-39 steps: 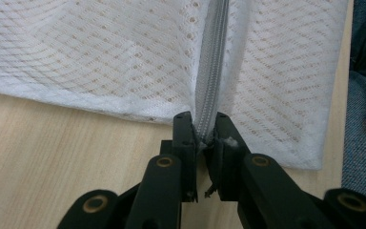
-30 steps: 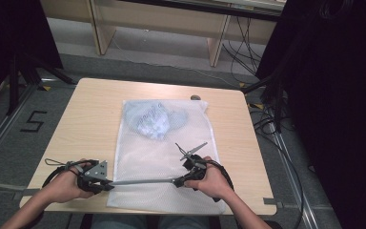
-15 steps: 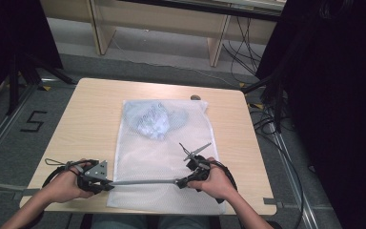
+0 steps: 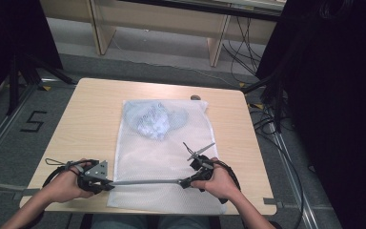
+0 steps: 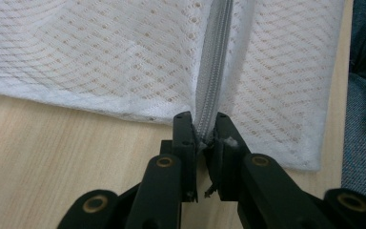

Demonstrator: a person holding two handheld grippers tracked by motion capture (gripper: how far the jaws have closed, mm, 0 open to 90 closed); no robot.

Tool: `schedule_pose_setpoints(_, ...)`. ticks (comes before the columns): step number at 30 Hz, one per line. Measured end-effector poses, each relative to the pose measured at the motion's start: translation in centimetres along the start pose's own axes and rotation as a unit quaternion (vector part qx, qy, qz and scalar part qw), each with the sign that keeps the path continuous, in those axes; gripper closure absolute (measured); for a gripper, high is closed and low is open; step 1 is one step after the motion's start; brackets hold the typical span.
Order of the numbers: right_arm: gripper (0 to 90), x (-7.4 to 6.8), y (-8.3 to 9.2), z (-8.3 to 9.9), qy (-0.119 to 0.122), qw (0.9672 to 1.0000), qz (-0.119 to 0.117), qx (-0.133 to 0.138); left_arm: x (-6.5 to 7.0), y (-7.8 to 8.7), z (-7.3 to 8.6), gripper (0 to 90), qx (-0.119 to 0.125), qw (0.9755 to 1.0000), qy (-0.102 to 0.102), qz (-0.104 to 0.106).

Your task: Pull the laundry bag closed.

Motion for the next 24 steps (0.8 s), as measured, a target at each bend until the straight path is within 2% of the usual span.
schedule_pose_setpoints(1,87.0,0.15,0.05,-0.01,0.0,1.0,0.003,0.002,0.11,-0.13,-0.22,81.5,0.01,0.9999,0.012,-0.002)
schedule_pose_setpoints(2,87.0,0.19,0.07,0.02,-0.001,1.0,0.003,0.003,-0.01,-0.01,0.0,81.5,0.0,1.0,0.0,0.0)
schedule_pose_setpoints(3,87.0,0.24,0.05,-0.04,0.006,1.0,0.0,0.005,-0.01,-0.01,-0.01,81.5,0.0,1.0,0.001,0.0)
schedule_pose_setpoints(6,87.0,0.17,0.12,0.24,-0.001,1.0,-0.007,-0.005,0.0,-0.01,-0.01,81.5,0.0,1.0,0.0,0.0)
schedule_pose_setpoints(8,87.0,0.27,0.15,0.25,-0.005,1.0,0.001,-0.001,0.05,-0.02,-0.05,81.6,0.001,1.0,0.002,0.001)
schedule_pose_setpoints(9,87.0,0.42,0.08,0.18,0.003,1.0,0.001,0.002,0.05,-0.02,-0.05,81.5,0.001,1.0,0.002,0.001)
schedule_pose_setpoints(11,87.0,0.43,0.15,0.26,-0.005,1.0,0.002,0.002,0.04,-0.01,-0.05,81.6,0.001,1.0,0.002,0.0)
schedule_pose_setpoints(14,87.0,0.1,0.2,0.4,-0.015,0.9998,-0.014,0.001,0.04,-0.01,-0.05,81.5,0.001,1.0,0.002,0.001)
schedule_pose_setpoints(16,87.0,0.11,0.25,0.47,-0.019,0.9997,-0.013,0.0,0.01,-0.01,-0.01,81.5,0.0,1.0,0.001,0.0)
schedule_pose_setpoints(18,87.0,0.66,0.28,0.41,-0.003,1.0,0.001,0.004,0.04,-0.01,-0.04,81.6,0.001,1.0,0.002,0.0)
schedule_pose_setpoints(19,87.0,0.67,0.34,0.63,-0.011,0.9999,0.001,-0.006,0.05,-0.02,-0.05,81.5,0.001,1.0,0.002,0.001)
schedule_pose_setpoints(21,87.0,0.76,0.38,0.58,-0.003,1.0,-0.002,-0.001,0.01,-0.02,-0.03,81.5,0.0,1.0,0.001,0.0)
schedule_pose_setpoints(22,87.0,0.92,0.45,0.61,-0.008,1.0,0.003,0.001,0.01,-0.02,-0.03,81.5,0.0,1.0,0.002,0.001)
schedule_pose_setpoints(24,87.0,0.9,0.56,0.76,-0.012,0.9999,-0.005,-0.002,0.0,-0.03,-0.03,81.6,0.001,1.0,0.002,0.001)
Point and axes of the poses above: each handheld gripper's, and its own axes: y roughly backward along the jaws, z roughly out of its underside, x roughly to its right, the point moved 10 cm from there along -y, roughly forward along the jaws, and after that the axes turned 15 degrees about -y, right-handed, at the moved point
